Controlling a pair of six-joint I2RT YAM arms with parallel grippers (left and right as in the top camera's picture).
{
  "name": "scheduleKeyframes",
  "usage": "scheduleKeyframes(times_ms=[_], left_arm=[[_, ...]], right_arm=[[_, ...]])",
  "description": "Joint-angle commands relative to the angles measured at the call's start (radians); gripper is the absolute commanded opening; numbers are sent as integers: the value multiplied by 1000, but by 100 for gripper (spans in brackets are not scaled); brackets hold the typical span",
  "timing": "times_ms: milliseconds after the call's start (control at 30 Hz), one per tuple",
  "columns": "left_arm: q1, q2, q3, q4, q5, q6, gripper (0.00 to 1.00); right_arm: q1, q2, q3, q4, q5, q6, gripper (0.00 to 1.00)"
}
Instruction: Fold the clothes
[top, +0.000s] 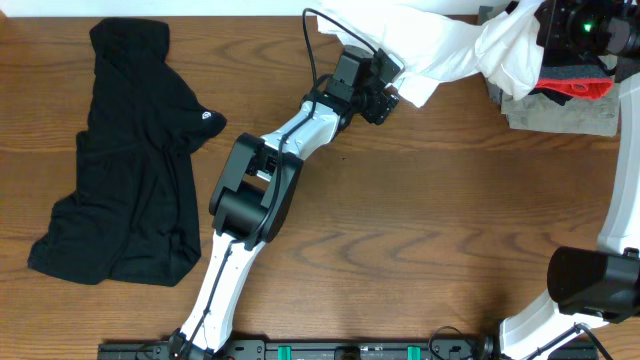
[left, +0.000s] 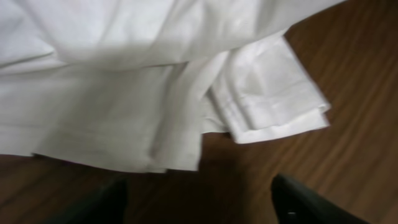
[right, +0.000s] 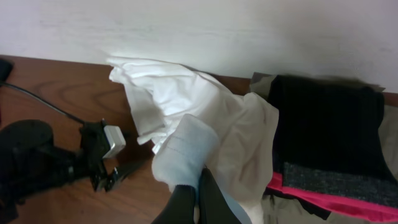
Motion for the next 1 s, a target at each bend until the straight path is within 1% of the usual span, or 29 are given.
scheduleKeyframes(times_ms=[0,200,333,433,500,533,600,667,700,733,767,967], left_arm=[[5,18,5,30,-50,16,71],[3,48,5,106,-64,15,72],[-3,76,5,116,-64,15,71],[-5,83,5,116,-64,15,67],[-5,83,5,124,-64,15,57],[-5,83,5,131,-64,15,45],[-5,83,5,141,-64,15,28],[-5,83,5,147,-64,15,19],[-5,83,5,152,-64,14,11],[-5,83,5,159,-64,14,7],[-5,83,5,168,-64,10,6],[-4,65,6,246,-65,-68,6]], right_arm=[[-1,-4,-3,-6,-5,-15,1],[-1,-4,-3,-8,-9,-14,1],[0,-4,-3,-11,-9,-15,1],[-1,-4,-3,-11,-9,-14,1],[0,-4,-3,-15,-10,-14,1],[0,-4,-3,-15,-12,-15,1],[0,-4,-3,-18,-21,-15,1],[0,-4,-3,-18,-31,-14,1],[0,-4,-3,-18,-31,-14,1],[0,-4,-3,-19,-31,-15,1],[0,-4,-3,-19,-31,-15,1],[0,-4,-3,-18,-31,-15,1]])
